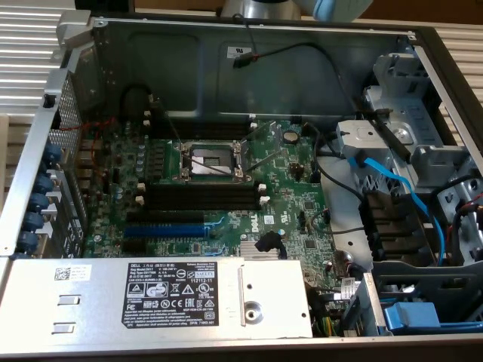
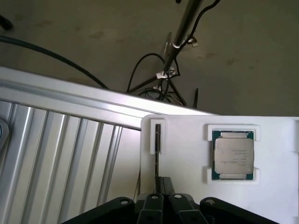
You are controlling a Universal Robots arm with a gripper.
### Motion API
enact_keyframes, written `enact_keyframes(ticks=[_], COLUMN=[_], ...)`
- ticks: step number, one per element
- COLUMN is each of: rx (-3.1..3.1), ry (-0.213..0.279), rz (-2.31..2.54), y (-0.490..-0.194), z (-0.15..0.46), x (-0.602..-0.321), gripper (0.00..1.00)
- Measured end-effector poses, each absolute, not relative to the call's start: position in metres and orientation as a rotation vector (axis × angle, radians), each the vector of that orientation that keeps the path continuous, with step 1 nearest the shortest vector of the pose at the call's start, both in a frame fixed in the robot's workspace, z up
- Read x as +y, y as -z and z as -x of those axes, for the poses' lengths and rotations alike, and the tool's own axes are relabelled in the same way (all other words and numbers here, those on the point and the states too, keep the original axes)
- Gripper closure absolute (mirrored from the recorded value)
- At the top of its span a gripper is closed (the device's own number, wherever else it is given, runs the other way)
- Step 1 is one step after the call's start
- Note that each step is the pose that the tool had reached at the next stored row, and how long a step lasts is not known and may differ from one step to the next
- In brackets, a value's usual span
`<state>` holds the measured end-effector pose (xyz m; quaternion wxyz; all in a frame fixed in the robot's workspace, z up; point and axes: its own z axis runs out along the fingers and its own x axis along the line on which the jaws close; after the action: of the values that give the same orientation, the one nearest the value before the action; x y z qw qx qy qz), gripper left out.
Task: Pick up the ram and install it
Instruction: 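Pick up the ram and move it above insertion slot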
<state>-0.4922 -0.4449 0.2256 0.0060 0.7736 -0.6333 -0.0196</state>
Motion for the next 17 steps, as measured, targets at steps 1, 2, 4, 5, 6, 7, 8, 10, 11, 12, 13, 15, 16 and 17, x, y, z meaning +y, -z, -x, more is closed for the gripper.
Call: enact_keyframes(ticks=[1, 2, 4, 5, 6, 7, 8, 10, 11, 12, 13, 15, 16, 17], rx=[-1.982, -1.982, -1.982, -1.982, -1.982, -1.982, -1.982, -1.982, -1.981, -1.981, -1.981, -1.981, -1.981, -1.98], ry=[0.061, 0.061, 0.061, 0.061, 0.061, 0.061, 0.061, 0.061, 0.061, 0.061, 0.061, 0.061, 0.061, 0.062], rz=[-2.421, -2.421, -2.421, -2.421, -2.421, -2.421, -2.421, -2.421, -2.421, -2.422, -2.422, -2.422, -2.422, -2.422], y=[-0.2248, -0.2244, -0.2236, -0.2232, -0.2227, -0.2223, -0.2218, -0.2212, -0.2211, -0.2208, -0.2206, -0.2203, -0.2203, -0.2202], z=[0.4921, 0.4921, 0.4918, 0.4918, 0.4916, 0.4911, 0.491, 0.4908, 0.4908, 0.4906, 0.4906, 0.4907, 0.4907, 0.4898], x=[-0.4449, -0.4449, -0.445, -0.445, -0.4454, -0.4455, -0.4455, -0.4455, -0.4457, -0.4464, -0.4464, -0.4464, -0.4464, -0.4467], gripper=[0.9, 0.9, 0.9, 0.9, 0.9, 0.9, 0.9, 0.9, 0.9, 0.9, 0.9, 0.9, 0.9, 0.9])
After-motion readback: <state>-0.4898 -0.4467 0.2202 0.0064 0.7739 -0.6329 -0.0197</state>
